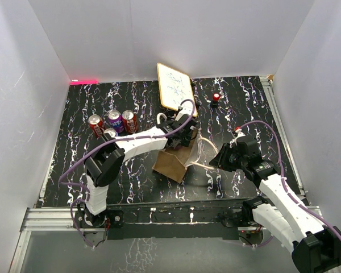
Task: Take the beverage out of the canvas bag
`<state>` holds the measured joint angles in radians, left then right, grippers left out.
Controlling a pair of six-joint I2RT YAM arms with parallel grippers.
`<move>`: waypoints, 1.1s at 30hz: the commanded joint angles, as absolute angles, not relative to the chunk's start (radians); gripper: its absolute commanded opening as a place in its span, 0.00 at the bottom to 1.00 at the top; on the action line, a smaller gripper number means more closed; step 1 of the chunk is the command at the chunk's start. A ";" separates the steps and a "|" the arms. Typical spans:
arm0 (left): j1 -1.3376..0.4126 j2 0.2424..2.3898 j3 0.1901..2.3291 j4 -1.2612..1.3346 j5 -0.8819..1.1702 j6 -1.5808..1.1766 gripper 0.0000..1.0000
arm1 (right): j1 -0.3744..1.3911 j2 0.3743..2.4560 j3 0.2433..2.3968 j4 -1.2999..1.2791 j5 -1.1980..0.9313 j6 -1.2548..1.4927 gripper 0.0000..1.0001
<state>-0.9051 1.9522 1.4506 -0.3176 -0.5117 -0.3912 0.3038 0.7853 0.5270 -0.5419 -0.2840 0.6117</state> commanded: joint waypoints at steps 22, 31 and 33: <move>-0.897 1.424 1.236 -0.158 -0.103 -0.386 0.00 | 0.307 0.763 0.531 -0.508 -0.276 0.606 0.24; -0.897 1.316 1.272 -0.110 0.071 -0.383 0.00 | 0.307 0.749 0.528 -0.505 -0.276 0.608 0.24; -0.897 1.290 1.290 -0.105 0.092 -0.373 0.00 | 0.307 0.751 0.528 -0.505 -0.276 0.607 0.24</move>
<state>-0.8997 1.4227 1.1881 -0.2134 -0.0044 -0.3870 0.3038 0.7647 0.5270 -0.5426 -0.2836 0.6117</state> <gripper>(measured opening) 0.664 0.242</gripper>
